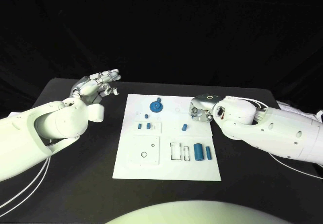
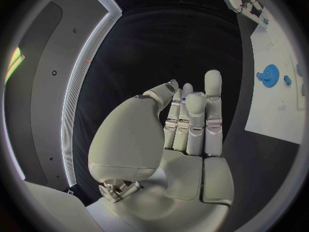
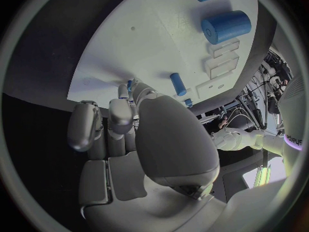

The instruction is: Assemble the parts on the task board

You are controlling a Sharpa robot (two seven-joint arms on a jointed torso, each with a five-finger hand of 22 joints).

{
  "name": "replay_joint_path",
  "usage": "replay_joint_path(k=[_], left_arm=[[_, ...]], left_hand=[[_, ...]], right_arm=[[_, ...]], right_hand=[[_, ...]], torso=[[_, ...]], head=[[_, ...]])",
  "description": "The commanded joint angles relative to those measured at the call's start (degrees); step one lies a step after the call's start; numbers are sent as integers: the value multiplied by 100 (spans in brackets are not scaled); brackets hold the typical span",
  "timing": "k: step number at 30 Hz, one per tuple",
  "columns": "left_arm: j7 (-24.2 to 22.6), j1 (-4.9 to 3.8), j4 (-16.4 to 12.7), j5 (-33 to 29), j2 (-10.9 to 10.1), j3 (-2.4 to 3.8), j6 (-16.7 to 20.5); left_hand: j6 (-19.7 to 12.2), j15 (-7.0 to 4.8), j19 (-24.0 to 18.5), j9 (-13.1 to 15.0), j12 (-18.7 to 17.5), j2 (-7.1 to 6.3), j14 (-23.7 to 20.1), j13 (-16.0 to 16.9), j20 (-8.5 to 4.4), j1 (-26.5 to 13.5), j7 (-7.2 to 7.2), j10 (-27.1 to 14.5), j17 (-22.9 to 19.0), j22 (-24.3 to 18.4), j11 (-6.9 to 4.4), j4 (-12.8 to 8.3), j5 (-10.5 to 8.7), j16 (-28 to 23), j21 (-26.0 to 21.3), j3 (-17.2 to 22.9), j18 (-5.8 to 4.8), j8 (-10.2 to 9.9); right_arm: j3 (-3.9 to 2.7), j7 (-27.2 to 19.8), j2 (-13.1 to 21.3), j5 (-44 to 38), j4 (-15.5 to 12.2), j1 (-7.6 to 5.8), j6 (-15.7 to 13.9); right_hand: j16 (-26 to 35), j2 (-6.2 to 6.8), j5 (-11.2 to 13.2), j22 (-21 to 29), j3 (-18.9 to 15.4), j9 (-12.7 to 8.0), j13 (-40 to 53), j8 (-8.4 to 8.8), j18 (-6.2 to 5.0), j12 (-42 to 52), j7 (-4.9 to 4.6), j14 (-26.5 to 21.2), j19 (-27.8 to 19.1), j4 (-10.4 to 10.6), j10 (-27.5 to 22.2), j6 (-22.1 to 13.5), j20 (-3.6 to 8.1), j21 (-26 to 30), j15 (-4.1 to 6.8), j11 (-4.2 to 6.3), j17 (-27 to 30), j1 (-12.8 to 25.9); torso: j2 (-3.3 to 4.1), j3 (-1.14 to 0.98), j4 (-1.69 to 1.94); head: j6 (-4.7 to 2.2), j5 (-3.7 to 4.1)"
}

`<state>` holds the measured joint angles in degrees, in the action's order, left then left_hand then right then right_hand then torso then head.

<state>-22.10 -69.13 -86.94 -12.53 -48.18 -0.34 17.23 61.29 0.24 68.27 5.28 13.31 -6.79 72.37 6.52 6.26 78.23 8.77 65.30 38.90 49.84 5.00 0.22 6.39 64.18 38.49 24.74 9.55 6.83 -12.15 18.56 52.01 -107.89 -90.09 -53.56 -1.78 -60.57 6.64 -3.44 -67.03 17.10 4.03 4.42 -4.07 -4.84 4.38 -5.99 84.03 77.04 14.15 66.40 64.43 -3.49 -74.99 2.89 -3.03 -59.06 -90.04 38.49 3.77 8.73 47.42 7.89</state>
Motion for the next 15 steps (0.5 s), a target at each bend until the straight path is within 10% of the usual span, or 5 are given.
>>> replay_joint_path(k=[1, 15], left_arm=[[-33, -2, -21, 40, -1, 3, -47], [-7, -2, -16, 67, 5, 2, -56]], left_hand=[[-25, 14, -53, -6, 40, 61, -50, 11, -6, 9, 28, -35, -20, -15, 0, 6, 26, -45, -26, -42, 73, 19], [-36, 17, -73, -9, 54, 64, -70, 14, -3, 15, 32, -54, -48, -39, 3, 2, 27, -59, -57, -54, 78, 21]], right_arm=[[2, -13, -19, 27, 21, 19, 190], [2, -84, -67, 117, 126, 72, 166]], right_hand=[[23, -32, 29, -2, 40, 4, -8, 14, -38, -21, -6, 114, -5, -7, 48, 44, 29, 33, 17, 9, 9, -20], [15, -67, 29, -14, 253, 17, -67, -7, -36, -12, -5, 119, 8, -98, 128, 128, 31, 30, 21, 16, 5, -19]], torso=[[2, 0, -1], [0, 3, -2]], head=[[6, 1], [21, 19]])
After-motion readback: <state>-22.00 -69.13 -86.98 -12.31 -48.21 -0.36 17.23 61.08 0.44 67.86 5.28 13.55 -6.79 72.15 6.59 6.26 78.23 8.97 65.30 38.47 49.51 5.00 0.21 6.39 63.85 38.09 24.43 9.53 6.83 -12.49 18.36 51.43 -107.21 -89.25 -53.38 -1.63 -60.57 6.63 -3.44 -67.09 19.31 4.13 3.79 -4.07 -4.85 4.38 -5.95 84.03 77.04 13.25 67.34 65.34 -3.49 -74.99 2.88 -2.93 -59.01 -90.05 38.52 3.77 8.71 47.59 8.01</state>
